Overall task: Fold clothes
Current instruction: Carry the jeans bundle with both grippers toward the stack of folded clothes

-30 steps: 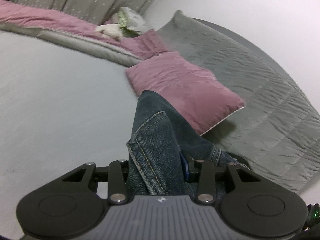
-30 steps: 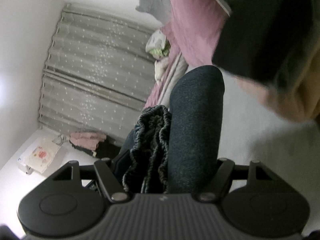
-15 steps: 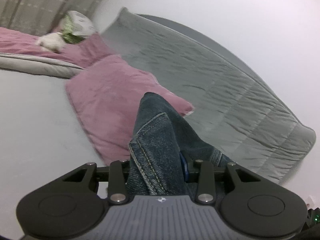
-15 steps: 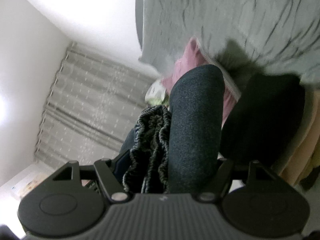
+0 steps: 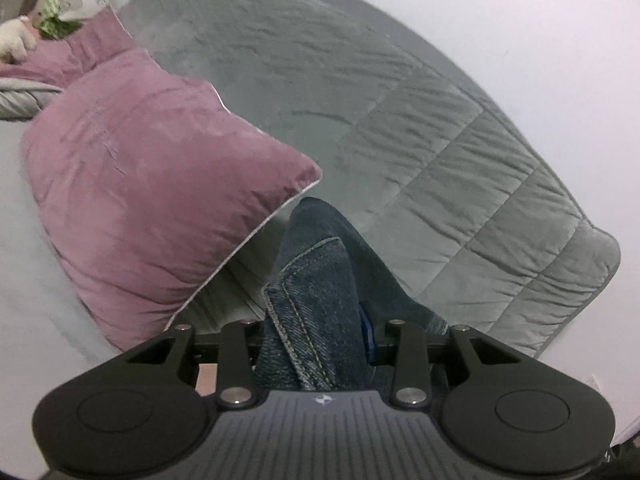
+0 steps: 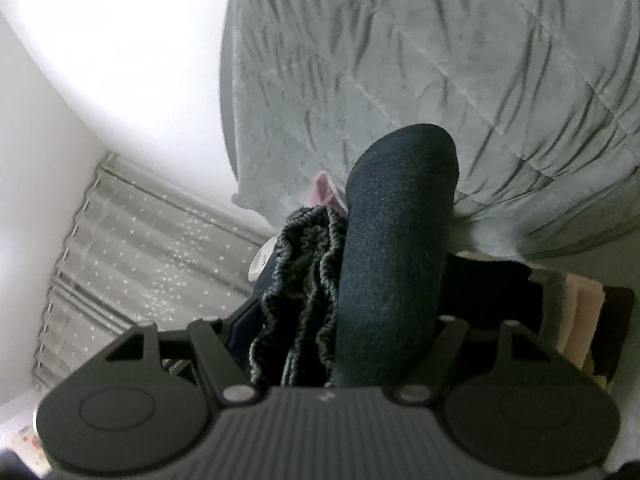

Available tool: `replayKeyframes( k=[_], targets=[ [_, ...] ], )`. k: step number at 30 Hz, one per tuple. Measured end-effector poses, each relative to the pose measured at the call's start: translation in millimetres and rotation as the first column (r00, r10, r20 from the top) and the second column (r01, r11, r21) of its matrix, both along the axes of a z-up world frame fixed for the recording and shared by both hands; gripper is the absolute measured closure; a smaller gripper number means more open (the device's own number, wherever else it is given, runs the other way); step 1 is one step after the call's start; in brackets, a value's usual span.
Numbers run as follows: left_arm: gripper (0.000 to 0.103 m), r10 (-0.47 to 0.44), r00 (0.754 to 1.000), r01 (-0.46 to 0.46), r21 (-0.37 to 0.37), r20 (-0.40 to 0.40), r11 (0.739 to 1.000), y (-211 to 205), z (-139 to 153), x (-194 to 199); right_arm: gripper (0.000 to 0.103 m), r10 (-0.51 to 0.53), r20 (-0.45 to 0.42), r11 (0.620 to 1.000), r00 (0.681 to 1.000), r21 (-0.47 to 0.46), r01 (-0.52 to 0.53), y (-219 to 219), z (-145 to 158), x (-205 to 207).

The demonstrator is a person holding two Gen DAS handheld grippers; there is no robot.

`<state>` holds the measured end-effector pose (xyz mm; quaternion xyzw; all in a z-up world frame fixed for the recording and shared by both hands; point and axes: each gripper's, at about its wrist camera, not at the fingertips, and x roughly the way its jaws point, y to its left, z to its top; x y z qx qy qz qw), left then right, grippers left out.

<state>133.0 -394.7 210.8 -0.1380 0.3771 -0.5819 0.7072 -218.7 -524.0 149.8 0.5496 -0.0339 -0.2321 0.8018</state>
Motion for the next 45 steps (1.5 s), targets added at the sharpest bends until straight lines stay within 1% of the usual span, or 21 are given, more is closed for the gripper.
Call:
replayKeyframes(
  k=[3,5,6,9,11,13,15,17,19,23,26,28,31,35,37,39,41,42,43,45],
  targets=[
    [0.069,-0.013,1.0,0.013,-0.012,-0.009,1.0,-16.3,-11.1,10.1,0.032,0.0,-0.001,1.0,1.0,0.031,0.0,-7.7,-22.2,6.9],
    [0.069,-0.01,1.0,0.009,-0.005,-0.015,1.0,-24.2,-24.4,16.9,0.032,-0.006,-0.01,0.998,1.0,0.066,0.006,-14.5,-39.8,9.8],
    [0.069,-0.005,1.0,0.005,0.006,-0.017,1.0,-28.6,-32.1,19.3,0.032,-0.009,-0.014,0.996,1.0,0.084,0.01,-17.8,-48.5,11.2],
    [0.067,0.024,1.0,-0.024,0.082,0.003,0.996,-41.7,-61.9,23.8,0.031,-0.026,-0.015,0.993,1.0,0.113,0.028,-25.0,-70.4,12.0],
    [0.064,0.054,0.999,-0.053,0.095,-0.008,0.994,-43.7,-78.3,28.8,0.031,-0.015,-0.008,0.995,1.0,0.104,0.016,-26.7,-79.9,14.4],
    [0.062,0.082,0.996,-0.079,0.092,-0.034,0.993,-42.5,-92.3,33.7,0.03,0.003,-0.007,0.996,1.0,0.089,-0.003,-25.4,-85.3,18.8],
    [0.059,0.093,0.995,-0.088,0.088,-0.044,0.992,-41.0,-99.6,36.0,0.028,0.011,-0.009,0.997,1.0,0.079,-0.01,-26.0,-87.0,21.2],
    [0.058,0.106,0.994,-0.103,0.081,-0.027,0.991,-36.4,-100.7,34.9,0.026,0.024,0.0,0.997,1.0,0.077,-0.024,-27.2,-87.0,21.7],
    [0.057,0.109,0.994,-0.107,0.084,-0.018,0.991,-31.5,-98.4,36.2,0.026,0.046,0.018,0.995,0.999,0.083,-0.048,-29.9,-85.3,20.9],
    [0.056,0.107,0.99,-0.099,0.089,-0.09,0.991,-13.5,-102.0,45.3,0.028,0.074,0.045,0.993,0.996,0.093,-0.078,-35.5,-82.9,17.8],
    [0.055,0.126,0.982,-0.117,0.069,-0.139,0.991,5.2,-108.0,48.4,0.03,0.082,0.047,0.992,0.996,0.091,-0.086,-34.7,-80.9,17.3],
    [0.055,0.138,0.975,-0.13,0.057,-0.172,0.99,15.4,-112.3,49.2,0.03,0.086,0.048,0.992,0.995,0.09,-0.09,-34.8,-82.2,17.2],
    [0.054,0.175,0.966,-0.167,0.056,-0.193,0.984,25.8,-114.4,47.8,0.035,0.091,0.04,0.992,0.995,0.083,-0.094,-34.1,-83.7,18.3],
    [0.044,0.259,0.95,-0.248,0.083,-0.176,0.965,37.6,-111.6,44.2,0.04,0.099,0.032,0.991,0.995,0.082,-0.102,-38.7,-82.6,23.8],
    [0.04,0.296,0.936,-0.283,0.089,-0.19,0.955,44.0,-113.2,43.2,0.04,0.101,0.027,0.992,0.995,0.074,-0.103,-37.4,-83.6,24.0],
    [0.038,0.309,0.926,-0.292,0.11,-0.216,0.95,45.6,-117.1,42.8,0.04,0.104,0.023,0.992,0.994,0.066,-0.105,-36.4,-84.0,24.6],
    [0.033,0.325,0.909,-0.302,0.123,-0.26,0.945,46.9,-123.0,43.1,0.04,0.108,0.02,0.992,0.994,0.056,-0.109,-35.3,-85.0,24.6],
    [0.033,0.332,0.9,-0.308,0.129,-0.283,0.943,47.5,-126.1,43.3,0.041,0.109,0.016,0.993,0.994,0.051,-0.109,-34.6,-85.8,24.5],
    [0.033,0.332,0.889,-0.307,0.126,-0.315,0.943,47.8,-129.8,44.5,0.044,0.109,0.013,0.993,0.994,0.045,-0.109,-33.8,-86.4,24.3],
    [0.036,0.32,0.86,-0.302,0.109,-0.398,0.947,45.9,-138.3,45.7,0.051,0.115,-0.002,0.993,0.993,0.018,-0.115,-30.7,-85.9,23.9]
  ],
)
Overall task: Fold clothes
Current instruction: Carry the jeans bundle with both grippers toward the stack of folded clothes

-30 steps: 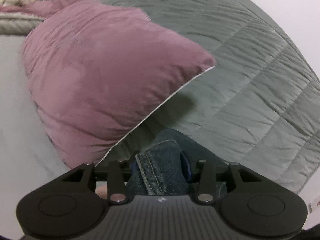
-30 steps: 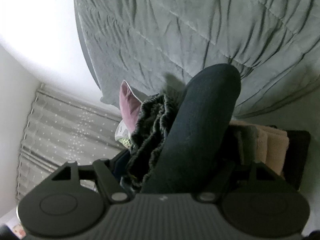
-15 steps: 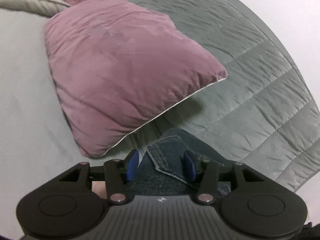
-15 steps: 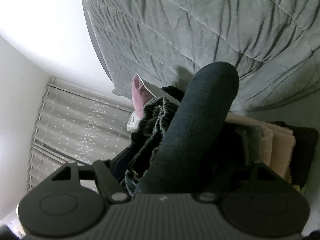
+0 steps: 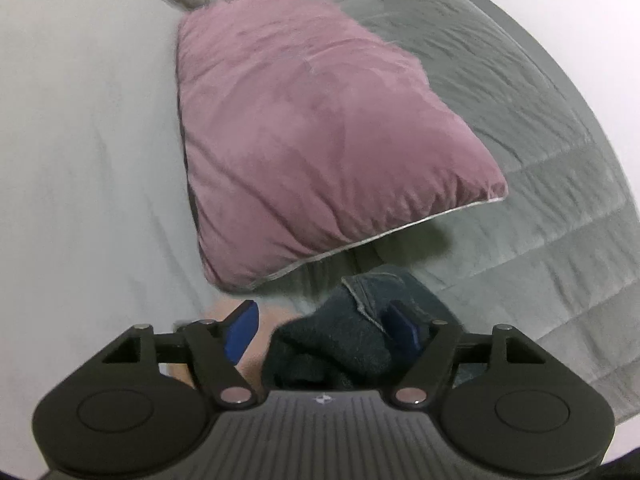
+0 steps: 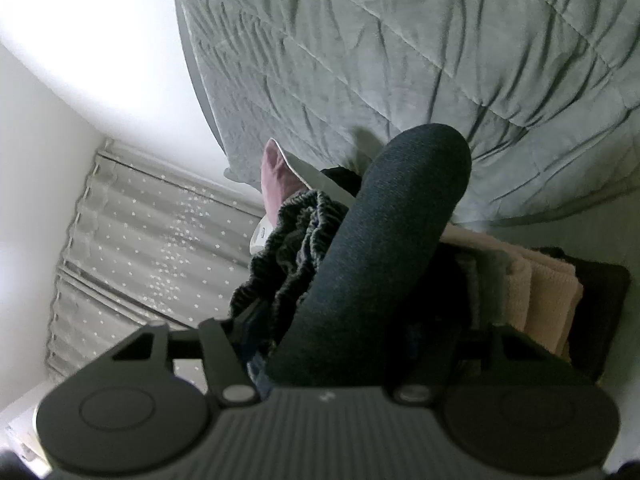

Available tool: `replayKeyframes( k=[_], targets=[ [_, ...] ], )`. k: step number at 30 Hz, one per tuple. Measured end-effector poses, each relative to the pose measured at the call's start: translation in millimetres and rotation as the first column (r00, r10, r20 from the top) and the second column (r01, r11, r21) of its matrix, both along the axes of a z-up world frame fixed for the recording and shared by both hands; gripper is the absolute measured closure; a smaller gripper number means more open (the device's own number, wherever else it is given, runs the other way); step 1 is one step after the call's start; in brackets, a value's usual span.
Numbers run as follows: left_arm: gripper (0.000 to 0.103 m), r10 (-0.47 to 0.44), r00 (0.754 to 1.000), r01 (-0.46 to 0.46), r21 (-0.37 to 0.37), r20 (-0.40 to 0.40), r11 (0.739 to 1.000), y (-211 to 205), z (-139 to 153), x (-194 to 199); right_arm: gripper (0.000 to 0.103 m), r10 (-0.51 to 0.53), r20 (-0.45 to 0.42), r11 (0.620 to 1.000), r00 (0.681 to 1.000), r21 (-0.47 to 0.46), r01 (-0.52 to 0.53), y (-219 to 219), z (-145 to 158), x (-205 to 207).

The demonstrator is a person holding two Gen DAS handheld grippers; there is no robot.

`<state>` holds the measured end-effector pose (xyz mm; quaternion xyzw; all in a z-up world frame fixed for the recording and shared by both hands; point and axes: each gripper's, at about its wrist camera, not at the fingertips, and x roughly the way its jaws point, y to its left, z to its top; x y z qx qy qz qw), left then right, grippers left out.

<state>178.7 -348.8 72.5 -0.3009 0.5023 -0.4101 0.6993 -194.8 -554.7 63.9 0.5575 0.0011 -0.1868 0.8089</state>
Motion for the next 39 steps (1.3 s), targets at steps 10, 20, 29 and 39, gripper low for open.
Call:
replayKeyframes(
  k=[10,20,29,39],
  targets=[
    [0.068,0.017,0.988,-0.006,-0.07,0.156,0.997,-20.5,39.1,-9.9,0.067,0.007,0.04,0.989,0.999,-0.146,-0.001,21.9,35.1,-3.3],
    [0.062,-0.071,0.953,0.095,-0.07,0.293,0.993,-33.8,37.5,-18.2,0.062,-0.018,0.021,0.989,1.0,-0.15,0.021,44.5,6.7,-33.5],
    [0.045,-0.072,0.939,0.086,-0.025,0.336,0.996,-31.4,19.9,-20.1,0.025,-0.008,0.023,0.999,1.0,-0.052,0.009,39.0,-15.7,-56.0],
    [0.033,-0.029,0.874,0.024,0.017,0.485,1.0,-22.7,62.3,-42.3,0.023,-0.012,0.018,0.999,1.0,-0.043,0.013,51.0,-6.6,-84.3]
  ],
)
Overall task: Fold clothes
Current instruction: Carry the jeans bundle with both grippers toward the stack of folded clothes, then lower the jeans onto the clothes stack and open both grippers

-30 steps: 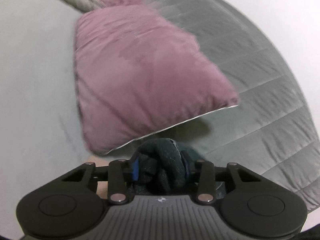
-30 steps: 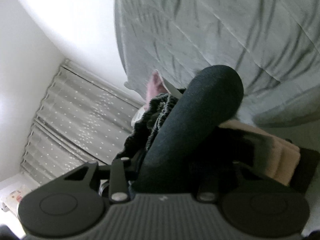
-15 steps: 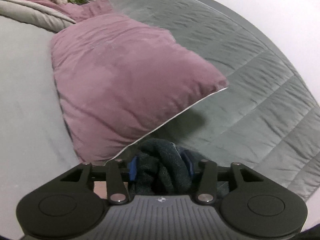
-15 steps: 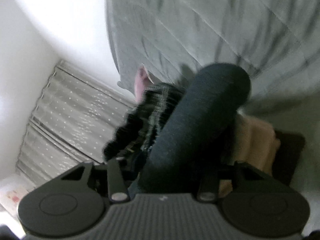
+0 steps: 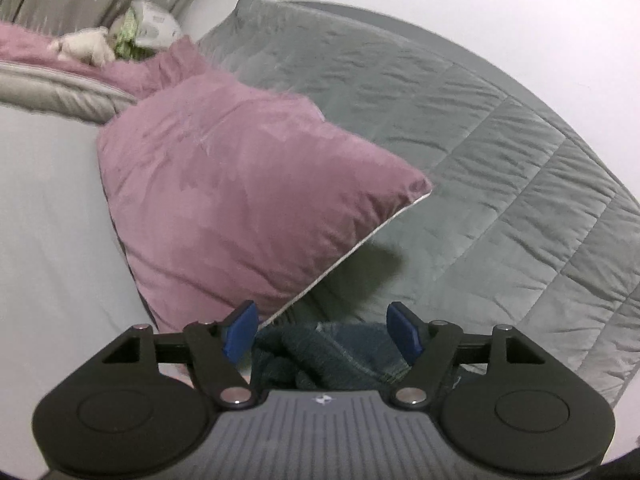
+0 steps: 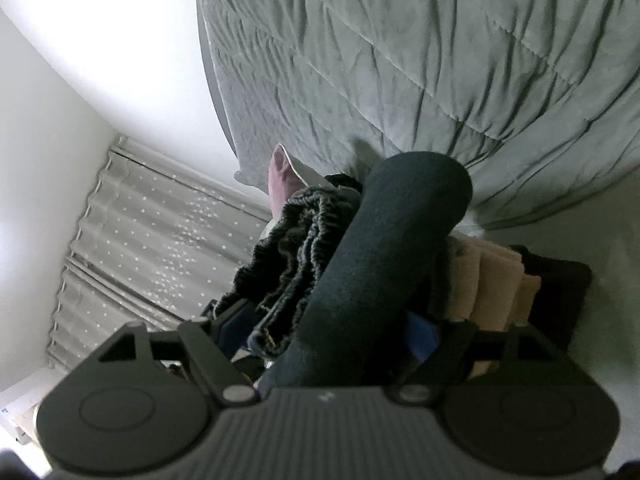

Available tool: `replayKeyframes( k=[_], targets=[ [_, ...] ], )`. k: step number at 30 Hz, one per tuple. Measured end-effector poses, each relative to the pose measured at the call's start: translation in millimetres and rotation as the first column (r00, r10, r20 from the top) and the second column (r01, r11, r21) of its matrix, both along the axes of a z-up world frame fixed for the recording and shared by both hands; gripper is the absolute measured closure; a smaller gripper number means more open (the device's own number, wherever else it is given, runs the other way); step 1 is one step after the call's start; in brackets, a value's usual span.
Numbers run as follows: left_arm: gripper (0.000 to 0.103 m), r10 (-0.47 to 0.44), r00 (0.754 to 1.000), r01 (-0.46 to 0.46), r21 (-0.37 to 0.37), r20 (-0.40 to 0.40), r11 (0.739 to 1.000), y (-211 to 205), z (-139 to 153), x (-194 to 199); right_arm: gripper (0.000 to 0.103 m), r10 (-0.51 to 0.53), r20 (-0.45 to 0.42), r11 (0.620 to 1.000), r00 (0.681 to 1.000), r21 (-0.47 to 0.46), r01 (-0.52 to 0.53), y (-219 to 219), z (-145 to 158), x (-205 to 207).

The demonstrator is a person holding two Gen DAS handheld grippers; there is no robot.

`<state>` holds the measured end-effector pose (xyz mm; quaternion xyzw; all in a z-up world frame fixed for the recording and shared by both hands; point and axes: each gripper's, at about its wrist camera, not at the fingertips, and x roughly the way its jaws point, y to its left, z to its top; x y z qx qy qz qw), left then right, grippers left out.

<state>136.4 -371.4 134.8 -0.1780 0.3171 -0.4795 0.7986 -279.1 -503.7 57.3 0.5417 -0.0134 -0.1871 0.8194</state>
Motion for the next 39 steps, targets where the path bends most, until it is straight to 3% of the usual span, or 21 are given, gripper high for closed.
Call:
replayKeyframes(
  k=[3,9,13,17,25,39],
  targets=[
    [0.033,0.008,0.997,-0.009,0.007,0.076,1.0,1.2,14.8,-13.4,0.023,-0.01,-0.008,1.0,1.0,-0.006,0.01,-3.5,8.2,0.5],
    [0.033,-0.086,0.979,0.082,0.032,0.183,0.996,-2.0,34.6,-46.7,0.023,-0.054,-0.022,0.998,0.998,-0.037,0.053,6.8,16.9,-13.2],
    [0.033,-0.182,0.953,0.157,0.119,0.242,0.98,-8.2,32.0,-72.2,0.023,-0.064,-0.042,0.997,0.997,-0.042,0.063,11.7,24.5,-17.7],
    [0.033,-0.193,0.93,0.139,0.188,0.312,0.972,-1.3,32.6,-95.9,0.022,-0.06,-0.055,0.997,0.997,-0.053,0.058,18.0,34.4,-19.9],
    [0.032,-0.142,0.942,0.075,0.223,0.303,0.972,37.5,52.5,-123.7,0.016,-0.041,-0.056,0.998,0.998,-0.046,0.039,39.4,45.7,-20.6],
    [0.015,-0.176,0.938,0.056,0.369,0.299,0.928,100.7,51.4,-174.2,0.012,-0.042,-0.135,0.995,0.99,-0.101,0.028,88.3,59.0,-13.0]
  ],
)
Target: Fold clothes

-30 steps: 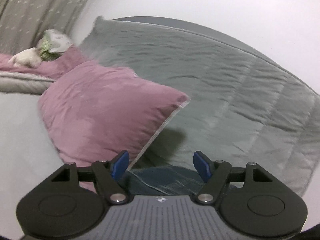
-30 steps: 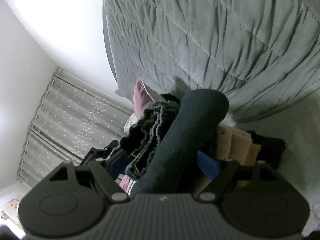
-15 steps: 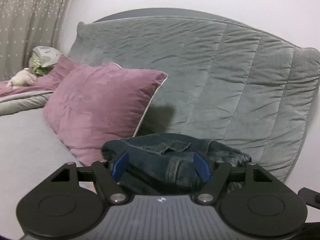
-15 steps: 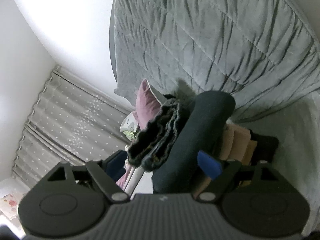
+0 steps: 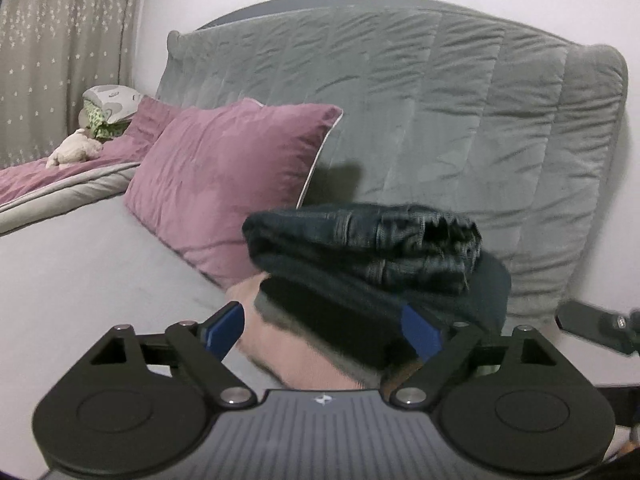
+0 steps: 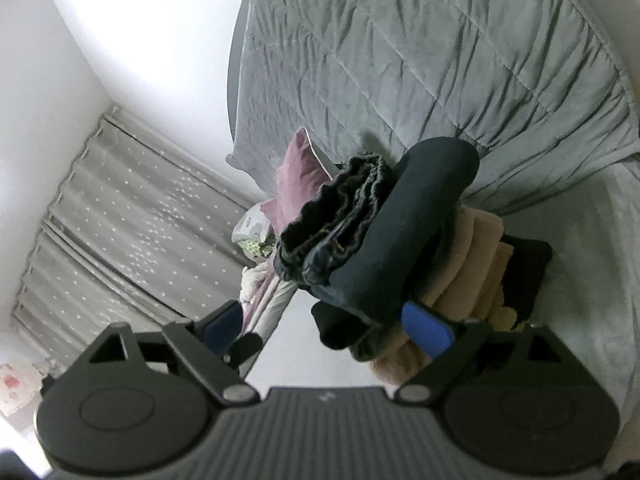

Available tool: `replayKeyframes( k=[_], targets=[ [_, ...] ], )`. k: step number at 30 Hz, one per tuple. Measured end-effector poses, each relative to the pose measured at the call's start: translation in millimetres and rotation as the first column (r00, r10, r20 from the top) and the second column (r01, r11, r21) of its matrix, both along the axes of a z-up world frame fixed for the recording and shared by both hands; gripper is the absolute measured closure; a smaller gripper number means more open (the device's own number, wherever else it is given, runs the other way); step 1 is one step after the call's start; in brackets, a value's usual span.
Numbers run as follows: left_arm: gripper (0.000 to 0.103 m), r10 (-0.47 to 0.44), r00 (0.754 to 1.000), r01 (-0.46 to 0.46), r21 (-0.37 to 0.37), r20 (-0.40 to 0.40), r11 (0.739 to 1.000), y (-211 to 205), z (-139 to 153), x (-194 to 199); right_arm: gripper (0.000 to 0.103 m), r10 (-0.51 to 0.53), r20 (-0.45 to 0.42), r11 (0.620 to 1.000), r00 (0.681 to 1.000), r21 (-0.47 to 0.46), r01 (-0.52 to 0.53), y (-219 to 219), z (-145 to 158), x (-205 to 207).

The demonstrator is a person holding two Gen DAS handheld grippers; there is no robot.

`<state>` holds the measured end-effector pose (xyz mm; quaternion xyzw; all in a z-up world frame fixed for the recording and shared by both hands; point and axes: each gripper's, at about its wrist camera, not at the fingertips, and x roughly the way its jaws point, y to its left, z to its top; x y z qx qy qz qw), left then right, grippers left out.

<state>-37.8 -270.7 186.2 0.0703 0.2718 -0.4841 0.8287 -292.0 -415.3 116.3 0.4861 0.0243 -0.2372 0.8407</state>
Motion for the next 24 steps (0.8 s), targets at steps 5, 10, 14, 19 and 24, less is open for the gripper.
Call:
replayKeyframes(
  k=[5,10,14,19,24],
  targets=[
    [0.01,-0.018,0.999,0.016,0.054,0.037,0.998,14.6,-5.1,-10.0,0.006,-0.032,-0.055,0.998,0.998,-0.05,0.029,18.7,0.0,7.3],
    [0.007,-0.021,0.999,0.017,0.092,0.043,0.996,25.7,-14.1,-11.2,0.002,-0.074,-0.156,0.993,0.985,-0.107,0.058,35.9,-5.6,19.1],
    [0.005,-0.02,0.999,0.013,0.132,0.049,0.991,32.9,-25.0,-11.3,0.0,-0.116,-0.264,0.979,0.958,-0.194,0.065,51.4,-9.2,34.3],
    [0.003,-0.033,0.997,0.022,0.179,0.063,0.984,43.9,-39.3,-9.7,0.0,-0.128,-0.374,0.968,0.918,-0.248,0.033,64.0,-16.9,48.6],
    [0.0,-0.027,0.999,0.019,0.226,0.035,0.974,51.4,-51.4,-3.7,0.0,-0.176,-0.444,0.965,0.879,-0.255,0.064,65.5,-27.3,49.0]
  ],
)
